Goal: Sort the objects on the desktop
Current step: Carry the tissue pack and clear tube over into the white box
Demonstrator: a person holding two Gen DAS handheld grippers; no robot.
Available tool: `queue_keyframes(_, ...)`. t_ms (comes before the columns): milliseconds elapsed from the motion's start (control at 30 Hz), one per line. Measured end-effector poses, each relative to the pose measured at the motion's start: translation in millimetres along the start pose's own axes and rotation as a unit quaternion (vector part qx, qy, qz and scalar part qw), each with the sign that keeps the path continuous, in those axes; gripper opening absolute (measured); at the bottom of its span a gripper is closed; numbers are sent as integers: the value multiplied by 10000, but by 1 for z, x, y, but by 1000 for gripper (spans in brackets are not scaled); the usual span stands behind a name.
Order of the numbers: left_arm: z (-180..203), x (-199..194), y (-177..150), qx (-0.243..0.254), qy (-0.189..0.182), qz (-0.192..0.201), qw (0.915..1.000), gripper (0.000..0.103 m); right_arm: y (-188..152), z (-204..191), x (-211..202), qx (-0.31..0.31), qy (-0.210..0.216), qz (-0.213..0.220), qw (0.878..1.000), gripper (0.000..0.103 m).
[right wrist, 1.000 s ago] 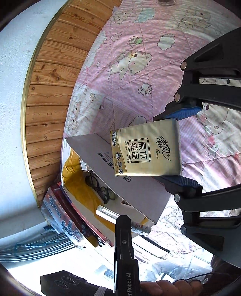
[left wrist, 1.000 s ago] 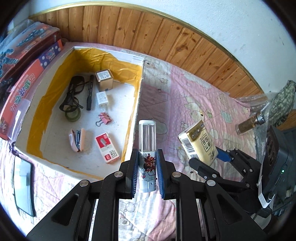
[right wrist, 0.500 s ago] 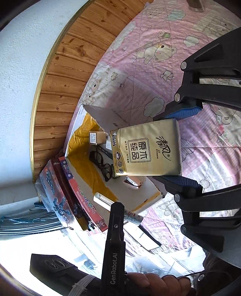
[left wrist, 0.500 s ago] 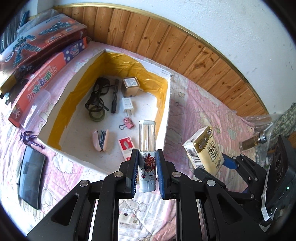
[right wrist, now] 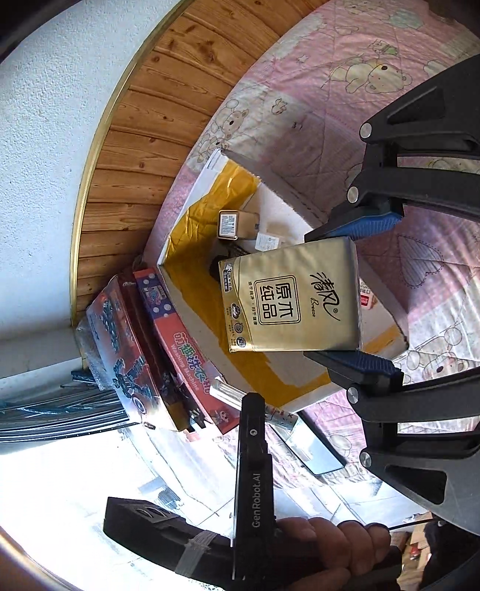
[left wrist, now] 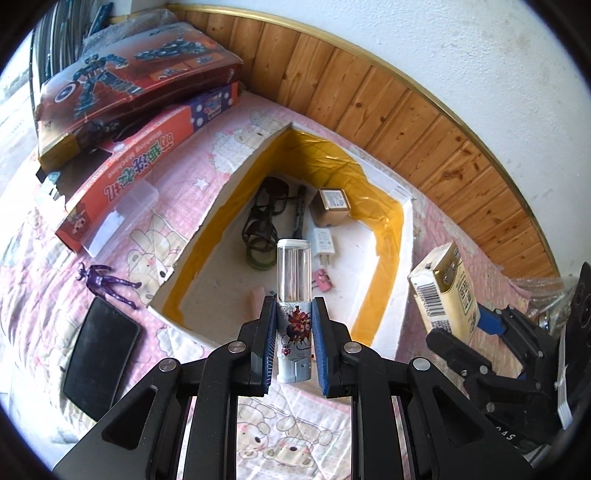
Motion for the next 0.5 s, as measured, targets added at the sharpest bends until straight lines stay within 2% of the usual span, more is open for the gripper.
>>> queue_keyframes(167,-8,14,13,-48,80,-122,9999,18,29,7,17,-159,-283,-114,9994,54)
queue_keyframes(500,6,56,35,-412,-347,-565,9969,18,71,30,63,-544,-638,-514,9951,54)
Point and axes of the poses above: each gripper's, at about its wrist camera, not at the fingertips, and x roughly the way its jaws point, z to its right, y to its top, the point moved 4 cm from there along x, roughly the way its jaws point, and after that the axes turned 8 degrees about -z, right-handed, at the moved point
